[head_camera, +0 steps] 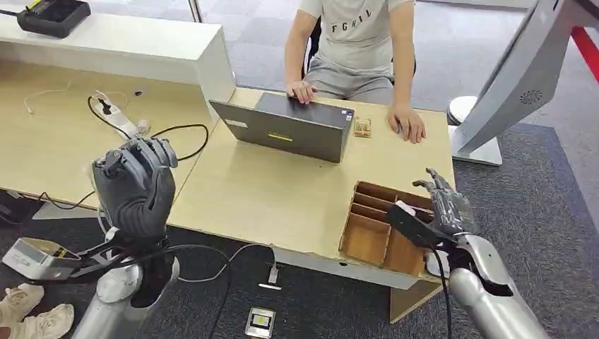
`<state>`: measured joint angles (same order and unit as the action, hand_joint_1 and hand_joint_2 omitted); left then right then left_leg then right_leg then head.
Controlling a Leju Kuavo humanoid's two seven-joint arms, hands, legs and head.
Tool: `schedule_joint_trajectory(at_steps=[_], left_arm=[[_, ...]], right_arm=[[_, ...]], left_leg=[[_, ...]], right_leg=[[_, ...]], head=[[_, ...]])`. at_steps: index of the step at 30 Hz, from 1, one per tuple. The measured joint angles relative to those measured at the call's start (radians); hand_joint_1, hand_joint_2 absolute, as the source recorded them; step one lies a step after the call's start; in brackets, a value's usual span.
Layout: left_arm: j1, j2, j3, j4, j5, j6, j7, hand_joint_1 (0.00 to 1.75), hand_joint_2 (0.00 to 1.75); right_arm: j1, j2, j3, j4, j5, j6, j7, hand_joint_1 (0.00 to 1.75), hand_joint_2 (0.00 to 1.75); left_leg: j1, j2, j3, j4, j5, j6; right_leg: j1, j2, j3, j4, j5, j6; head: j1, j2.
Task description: Pass the card to the sensor for recognition and then transmit it.
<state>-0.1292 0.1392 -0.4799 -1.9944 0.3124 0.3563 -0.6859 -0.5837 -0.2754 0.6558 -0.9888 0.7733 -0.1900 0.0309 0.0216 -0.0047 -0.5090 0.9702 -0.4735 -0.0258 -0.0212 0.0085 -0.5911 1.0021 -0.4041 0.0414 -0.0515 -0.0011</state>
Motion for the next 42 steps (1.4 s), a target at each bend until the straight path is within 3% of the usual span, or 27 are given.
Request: schedule_joint_trajectory(at_steps=[28, 37, 42], left_arm=[[0.019, 0.0, 0.008, 0.0, -0.005, -0.023, -0.003, 1.62, 1.75], [0.02, 0.0, 0.008, 0.0, -0.013, -0.025, -0.007, 1.64, 1.75], [0.02, 0.0, 0.008, 0.0, -0.019, -0.018, -0.007, 1.64, 1.75]], right_arm=[[0.002, 0.018, 0.002, 0.0, -0.014, -0.008, 0.001, 1.75, 1.75], [-0.002, 0.023, -0.003, -0.012, 0.029, -0.13, 0.001, 1.75, 1.75], [-0.031, 0.022, -0.021, -0.065, 0.059, -0.183, 0.033, 1.75, 1.75]], left_leg=[[0.0, 0.0, 0.0, 0.0, 0.0, 0.0], [0.0, 0.0, 0.0, 0.0, 0.0, 0.0], [0.0, 0.0, 0.0, 0.0, 0.0, 0.0]], right_leg=[[0.0, 0.0, 0.0, 0.0, 0.0, 0.0], [0.0, 0.0, 0.0, 0.0, 0.0, 0.0], [0.0, 0.0, 0.0, 0.0, 0.0, 0.0]], head=[[0.0, 0.0], [0.0, 0.0], [0.0, 0.0]])
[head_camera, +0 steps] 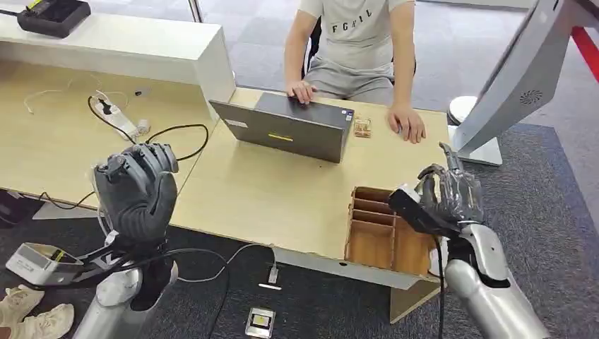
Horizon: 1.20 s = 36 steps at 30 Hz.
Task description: Pass the card to the sensor for recognition and then transmit it.
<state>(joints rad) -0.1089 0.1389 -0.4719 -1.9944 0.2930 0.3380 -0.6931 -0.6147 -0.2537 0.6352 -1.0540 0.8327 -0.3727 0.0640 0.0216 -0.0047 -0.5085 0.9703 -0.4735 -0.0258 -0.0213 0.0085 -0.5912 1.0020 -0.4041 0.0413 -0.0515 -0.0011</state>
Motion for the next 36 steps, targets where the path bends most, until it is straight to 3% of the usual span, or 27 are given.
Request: schedule_joint_trajectory(at_steps=[11, 18, 28, 36], left_arm=[[-0.008, -0.001, -0.001, 0.0, 0.0, 0.003, 0.0, 1.61, 1.75], [-0.011, -0.002, -0.002, -0.001, 0.002, 0.011, 0.0, 1.62, 1.75], [-0.011, -0.002, -0.006, -0.002, 0.016, 0.036, -0.006, 1.62, 1.75], [-0.014, -0.002, -0.017, -0.002, 0.021, 0.082, -0.006, 1.62, 1.75]], right_arm=[[-0.072, -0.016, -0.036, -0.136, 0.022, -0.01, 0.029, 1.75, 1.75], [-0.127, 0.001, -0.025, -0.137, 0.022, -0.013, 0.024, 1.75, 1.75], [-0.268, 0.062, 0.013, 0.042, 0.048, -0.026, 0.01, 1.75, 1.75], [-0.366, 0.09, 0.045, 0.231, 0.082, -0.036, 0.035, 1.75, 1.75]], left_leg=[[0.0, 0.0, 0.0, 0.0, 0.0, 0.0], [0.0, 0.0, -0.001, 0.0, 0.0, 0.0], [0.0, -0.001, -0.001, 0.0, 0.0, 0.0], [0.0, -0.001, -0.001, 0.0, 0.0, 0.0]], right_leg=[[0.0, 0.0, 0.0, 0.0, 0.0, 0.0], [0.0, 0.0, 0.0, 0.0, 0.0, 0.0], [0.0, 0.0, 0.0, 0.001, 0.0, 0.0], [0.0, 0.0, 0.0, 0.0, 0.0, 0.0]], head=[[0.0, 0.0], [0.0, 0.0], [0.0, 0.0], [0.0, 0.0]])
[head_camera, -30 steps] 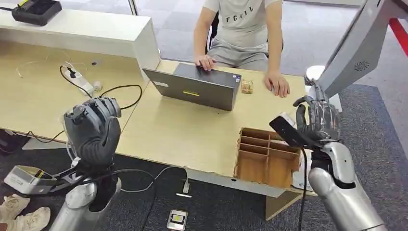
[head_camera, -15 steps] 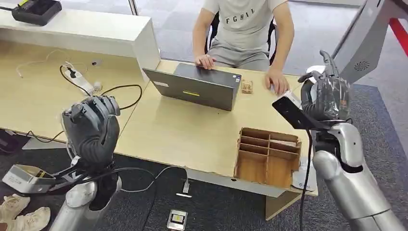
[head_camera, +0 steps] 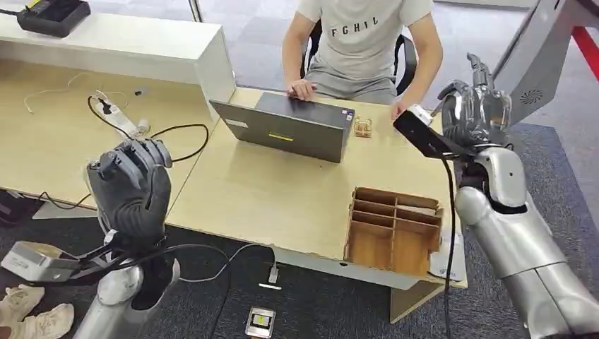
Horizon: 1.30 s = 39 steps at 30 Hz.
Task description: Pass the card to the sensor for recognition and then transmit it.
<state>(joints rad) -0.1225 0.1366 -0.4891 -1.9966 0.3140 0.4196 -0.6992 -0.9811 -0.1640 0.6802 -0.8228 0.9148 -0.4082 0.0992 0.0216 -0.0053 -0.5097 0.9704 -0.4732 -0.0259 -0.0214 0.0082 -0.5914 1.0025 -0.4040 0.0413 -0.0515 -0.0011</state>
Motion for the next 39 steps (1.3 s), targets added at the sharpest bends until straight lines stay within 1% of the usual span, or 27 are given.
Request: schedule_joint_trajectory(at_steps=[9, 13, 20, 29, 30, 31, 33, 39], left_arm=[[-0.004, 0.001, -0.013, -0.014, -0.006, 0.051, -0.001, 1.62, 1.75], [-0.003, 0.003, -0.019, -0.019, -0.003, 0.053, -0.001, 1.64, 1.75], [-0.005, 0.003, -0.023, -0.02, 0.009, 0.04, -0.001, 1.66, 1.75], [-0.018, 0.003, -0.031, -0.019, 0.018, 0.026, -0.001, 1.62, 1.75], [-0.019, 0.003, -0.031, -0.019, 0.018, 0.026, -0.001, 1.62, 1.75], [-0.019, 0.003, -0.031, -0.019, 0.018, 0.026, -0.001, 1.61, 1.75], [-0.02, 0.004, -0.032, -0.019, 0.019, 0.027, -0.001, 1.64, 1.75], [-0.028, 0.006, -0.036, -0.017, 0.027, 0.019, -0.001, 1.62, 1.75]], right_arm=[[-0.067, 0.033, 0.036, 0.138, 0.061, 0.016, 0.037, 1.75, 1.75], [-0.083, 0.047, 0.05, 0.181, 0.072, 0.016, 0.041, 1.75, 1.75], [-0.091, 0.054, 0.066, 0.215, 0.08, 0.018, 0.041, 1.75, 1.75], [-0.094, 0.053, 0.081, 0.247, 0.091, 0.024, 0.059, 1.75, 1.75], [-0.094, 0.052, 0.083, 0.249, 0.093, 0.024, 0.061, 0.51, 1.75], [-0.094, 0.052, 0.084, 0.252, 0.098, 0.021, 0.064, 0.0, 1.75], [-0.094, 0.051, 0.087, 0.258, 0.105, 0.016, 0.065, 0.0, 1.75], [-0.092, 0.042, 0.09, 0.265, 0.112, 0.006, 0.058, 0.0, 1.75]], left_leg=[[0.0, 0.0, 0.0, 0.0, 0.0, 0.0], [0.0, 0.0, 0.0, 0.0, 0.0, 0.0], [0.0, 0.0, 0.0, 0.0, 0.0, 0.0], [0.0, 0.0, 0.001, 0.0, 0.0, 0.0], [0.0, 0.0, 0.001, 0.0, 0.0, 0.0], [0.0, 0.0, 0.001, 0.0, 0.0, 0.0], [0.0, 0.0, 0.001, 0.0, 0.0, 0.0], [0.0, 0.0, 0.001, 0.0, 0.0, 0.0]], right_leg=[[0.0, 0.0, 0.0, 0.0, 0.0, 0.0], [0.0, 0.0, 0.0, 0.0, 0.0, 0.0], [0.0, 0.0, 0.0, 0.0, 0.0, 0.0], [0.0, 0.0, 0.0, 0.0, 0.0, 0.0], [0.0, 0.0, 0.0, 0.0, 0.0, 0.0], [0.0, 0.0, 0.0, 0.0, 0.0, 0.0], [0.0, 0.0, 0.0, 0.0, 0.0, 0.0], [0.0, 0.0, 0.0, 0.0, 0.0, 0.0]], head=[[0.0, 0.0], [0.0, 0.0], [0.0, 0.0], [0.0, 0.0], [0.0, 0.0], [0.0, 0.0], [0.0, 0.0], [0.0, 0.0]])
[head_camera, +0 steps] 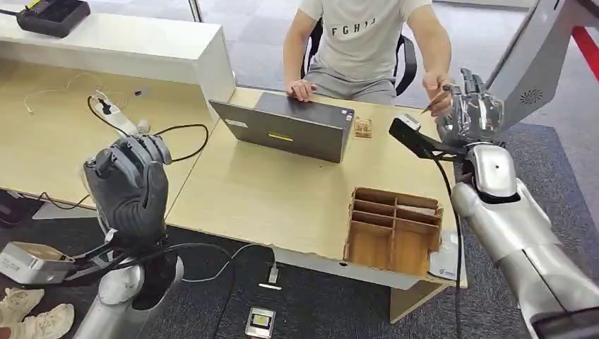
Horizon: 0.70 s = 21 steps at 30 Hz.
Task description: Pass the card to the sensor for recognition and then transmit it.
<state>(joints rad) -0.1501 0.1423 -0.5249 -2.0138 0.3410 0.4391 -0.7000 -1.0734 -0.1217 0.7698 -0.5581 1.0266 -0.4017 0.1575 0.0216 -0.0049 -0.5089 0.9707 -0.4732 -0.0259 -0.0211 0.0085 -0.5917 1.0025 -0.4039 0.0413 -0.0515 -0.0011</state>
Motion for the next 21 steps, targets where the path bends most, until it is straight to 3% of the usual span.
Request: schedule_joint_trajectory(at_steps=[9, 16, 21], left_arm=[[-0.033, 0.0, -0.008, 0.018, 0.012, -0.028, 0.015, 1.62, 1.75], [-0.03, 0.003, -0.007, 0.019, -0.003, -0.009, 0.027, 1.62, 1.75], [-0.015, 0.016, -0.003, 0.016, -0.016, 0.0, 0.03, 1.62, 1.75]], right_arm=[[0.062, -0.035, -0.011, -0.178, 0.003, 0.007, -0.051, 0.0, 1.75], [0.191, -0.113, -0.06, -0.504, -0.069, 0.002, -0.032, 0.0, 1.75], [0.322, -0.165, -0.1, -0.735, -0.102, -0.076, -0.031, 0.0, 1.75]], left_leg=[[0.0, 0.0, 0.001, 0.0, 0.0, 0.0], [0.0, 0.0, 0.0, 0.0, 0.0, 0.0], [0.0, 0.0, 0.0, 0.0, 0.0, 0.0]], right_leg=[[0.0, 0.0, 0.0, 0.0, 0.0, 0.0], [0.0, 0.0, 0.0, 0.0, 0.0, 0.0], [0.0, 0.0, 0.0, -0.001, 0.0, 0.0]], head=[[0.0, 0.0], [0.0, 0.0], [0.0, 0.0]])
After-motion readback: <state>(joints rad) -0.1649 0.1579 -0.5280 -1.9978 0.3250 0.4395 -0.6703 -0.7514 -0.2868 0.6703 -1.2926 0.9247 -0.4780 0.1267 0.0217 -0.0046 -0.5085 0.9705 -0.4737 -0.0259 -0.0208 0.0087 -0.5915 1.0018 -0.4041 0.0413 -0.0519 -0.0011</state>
